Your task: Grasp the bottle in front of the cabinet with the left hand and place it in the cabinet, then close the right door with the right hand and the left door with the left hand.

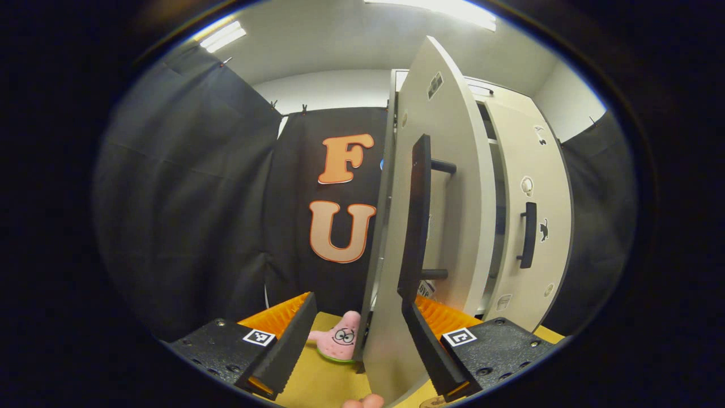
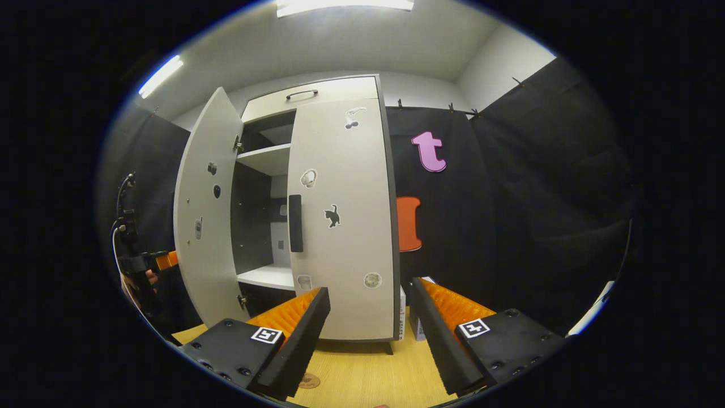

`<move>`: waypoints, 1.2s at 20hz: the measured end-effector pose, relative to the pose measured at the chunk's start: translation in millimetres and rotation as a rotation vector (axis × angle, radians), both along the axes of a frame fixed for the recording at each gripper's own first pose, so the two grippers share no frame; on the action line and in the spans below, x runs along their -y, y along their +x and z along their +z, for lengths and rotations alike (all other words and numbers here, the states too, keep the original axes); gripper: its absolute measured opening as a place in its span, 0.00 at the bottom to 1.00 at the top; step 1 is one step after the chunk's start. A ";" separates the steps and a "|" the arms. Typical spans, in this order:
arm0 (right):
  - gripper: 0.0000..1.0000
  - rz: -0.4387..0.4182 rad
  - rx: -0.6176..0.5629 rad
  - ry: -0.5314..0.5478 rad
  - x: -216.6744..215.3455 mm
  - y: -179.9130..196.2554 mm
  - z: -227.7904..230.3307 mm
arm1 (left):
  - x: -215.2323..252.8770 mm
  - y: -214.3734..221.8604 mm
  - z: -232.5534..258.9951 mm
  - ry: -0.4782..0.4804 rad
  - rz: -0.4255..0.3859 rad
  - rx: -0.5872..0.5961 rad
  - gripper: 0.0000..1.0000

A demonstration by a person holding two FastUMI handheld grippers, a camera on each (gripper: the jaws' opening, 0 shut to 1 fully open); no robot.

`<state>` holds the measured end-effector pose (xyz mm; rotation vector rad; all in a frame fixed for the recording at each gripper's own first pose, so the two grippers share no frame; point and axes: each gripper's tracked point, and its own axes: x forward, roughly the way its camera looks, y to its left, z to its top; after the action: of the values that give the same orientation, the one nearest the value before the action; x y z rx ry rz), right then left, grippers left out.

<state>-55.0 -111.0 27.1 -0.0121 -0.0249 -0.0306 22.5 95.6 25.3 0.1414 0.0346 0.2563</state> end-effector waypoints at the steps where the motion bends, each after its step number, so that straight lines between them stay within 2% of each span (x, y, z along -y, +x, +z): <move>1: 0.97 -0.010 0.000 0.003 2.4 -1.7 -0.6 | 8.5 4.6 -2.9 -0.006 -0.018 -0.001 0.93; 5: 0.97 -0.057 0.004 0.006 14.9 -6.0 2.0 | 29.0 24.4 -18.5 -0.023 -0.056 -0.027 0.92; 6: 0.97 -0.068 0.006 0.004 17.1 -7.3 2.6 | 31.7 29.5 -24.5 -0.013 -0.052 -0.037 0.88; 7: 0.97 -0.077 0.008 0.002 18.8 -7.8 3.0 | 33.9 32.9 -27.4 -0.008 -0.051 -0.038 0.88; 8: 0.97 -0.088 0.008 0.002 21.7 -9.7 3.6 | 38.3 38.5 -30.5 -0.008 -0.058 -0.037 0.93; 10: 0.97 -0.102 0.000 0.004 25.0 -10.3 1.9 | 51.7 50.9 -37.9 -0.025 -0.094 -0.044 0.88; 11: 0.97 -0.108 -0.002 0.006 25.3 -10.7 1.6 | 61.1 56.9 -42.7 -0.042 -0.122 -0.052 0.93; 13: 0.97 -0.116 -0.003 0.008 26.7 -11.6 2.3 | 87.4 66.8 -57.8 -0.091 -0.200 -0.093 0.89; 14: 0.97 -0.120 -0.004 0.007 27.1 -11.3 1.2 | 92.8 66.6 -63.2 -0.100 -0.207 -0.107 0.94; 17: 0.97 -0.132 -0.004 -0.002 28.4 -12.5 0.7 | 100.2 68.4 -63.1 -0.079 -0.220 -0.106 0.92; 21: 0.97 -0.153 -0.014 0.005 32.8 -15.7 -2.8 | 125.0 75.9 -56.8 -0.084 -0.278 -0.083 0.94; 24: 0.97 -0.168 -0.013 0.020 36.3 -18.8 -4.1 | 125.8 86.1 -50.7 -0.080 -0.275 -0.067 0.94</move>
<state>-73.9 -147.4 23.0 0.0051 -0.0103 -0.1990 108.6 -30.2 -25.4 0.0734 0.0914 -0.0249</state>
